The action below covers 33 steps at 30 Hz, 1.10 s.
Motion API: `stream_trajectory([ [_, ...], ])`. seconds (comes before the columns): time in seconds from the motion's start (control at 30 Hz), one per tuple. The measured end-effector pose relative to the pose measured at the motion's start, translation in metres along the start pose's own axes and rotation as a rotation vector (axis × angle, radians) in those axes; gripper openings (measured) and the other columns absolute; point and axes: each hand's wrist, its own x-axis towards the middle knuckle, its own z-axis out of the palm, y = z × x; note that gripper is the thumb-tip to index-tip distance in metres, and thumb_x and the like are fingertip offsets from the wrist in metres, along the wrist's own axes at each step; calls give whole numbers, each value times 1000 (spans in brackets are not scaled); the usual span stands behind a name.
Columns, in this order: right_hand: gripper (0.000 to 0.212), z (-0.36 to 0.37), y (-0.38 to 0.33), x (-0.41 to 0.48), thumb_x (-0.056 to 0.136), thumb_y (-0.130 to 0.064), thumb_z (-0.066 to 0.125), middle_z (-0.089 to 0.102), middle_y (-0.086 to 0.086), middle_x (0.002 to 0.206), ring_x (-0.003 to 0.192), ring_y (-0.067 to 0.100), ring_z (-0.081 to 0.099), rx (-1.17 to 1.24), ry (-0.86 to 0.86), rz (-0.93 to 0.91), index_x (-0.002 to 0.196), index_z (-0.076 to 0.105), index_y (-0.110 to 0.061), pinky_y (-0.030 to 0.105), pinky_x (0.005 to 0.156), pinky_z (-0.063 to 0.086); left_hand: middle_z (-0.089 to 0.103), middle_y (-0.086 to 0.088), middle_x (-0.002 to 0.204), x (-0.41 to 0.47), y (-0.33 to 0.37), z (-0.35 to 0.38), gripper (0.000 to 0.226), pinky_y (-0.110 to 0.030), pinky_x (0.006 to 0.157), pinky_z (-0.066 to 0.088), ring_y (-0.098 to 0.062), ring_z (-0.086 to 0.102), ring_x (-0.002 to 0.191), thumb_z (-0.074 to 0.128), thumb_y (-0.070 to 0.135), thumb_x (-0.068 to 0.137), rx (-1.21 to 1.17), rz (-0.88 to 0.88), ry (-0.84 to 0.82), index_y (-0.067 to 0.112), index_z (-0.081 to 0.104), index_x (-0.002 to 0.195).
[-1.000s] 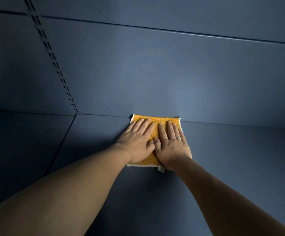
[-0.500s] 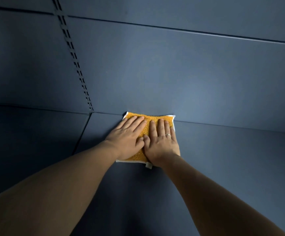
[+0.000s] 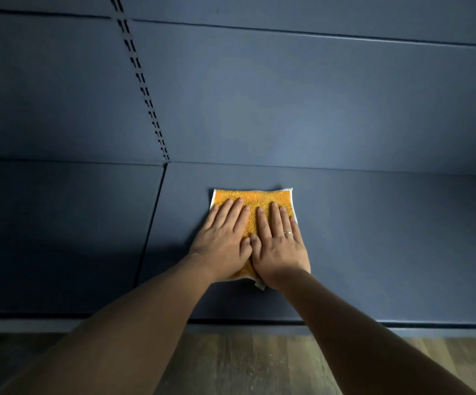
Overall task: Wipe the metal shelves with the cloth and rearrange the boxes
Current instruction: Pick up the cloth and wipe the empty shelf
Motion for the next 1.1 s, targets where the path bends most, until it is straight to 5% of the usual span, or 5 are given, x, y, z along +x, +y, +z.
stream_trajectory([
  [0.23, 82, 8, -6, -69, 83, -56, -36, -35, 7, 160, 148, 24, -35, -8, -19, -2, 156, -25, -20, 42, 121, -19, -11, -8, 169, -58, 27, 8, 76, -49, 125, -2, -24, -14, 155, -3, 48, 93, 8, 13, -46, 15, -6, 161],
  [0.4, 71, 12, -12, -77, 97, -53, -12, -27, 8, 164, 150, 26, -31, 8, 19, 37, 158, -18, -19, 43, 122, -16, -15, -6, 168, -67, 25, 4, 72, -47, 126, -5, -23, -17, 154, 1, 49, 97, -4, 46, -35, 17, -11, 160],
  [0.63, 69, 13, -72, -66, 98, -52, -10, -32, 12, 161, 149, 30, -33, 42, 4, -3, 156, -24, -16, 47, 124, -14, -18, 0, 167, -88, -32, 3, 69, -44, 126, -6, -18, -18, 154, 11, 48, 101, 4, 7, -26, 22, -10, 161],
  [0.93, 69, 24, -86, -59, 103, -54, -2, -14, 12, 166, 153, 33, -17, 66, 79, -24, 160, -4, -15, 48, 123, -8, -23, -1, 166, -89, -50, -1, 71, -46, 126, -4, -19, -23, 153, 1, 52, 97, 39, 3, -96, 22, -15, 160],
  [1.1, 75, 7, -79, -58, 88, -53, -25, -37, 10, 160, 145, 28, -39, 48, -90, -64, 154, -29, -17, 47, 121, -19, -24, -8, 166, -85, -37, -22, 71, -47, 125, -8, -24, -22, 153, 15, 45, 103, 56, -26, -220, 14, -14, 159],
])
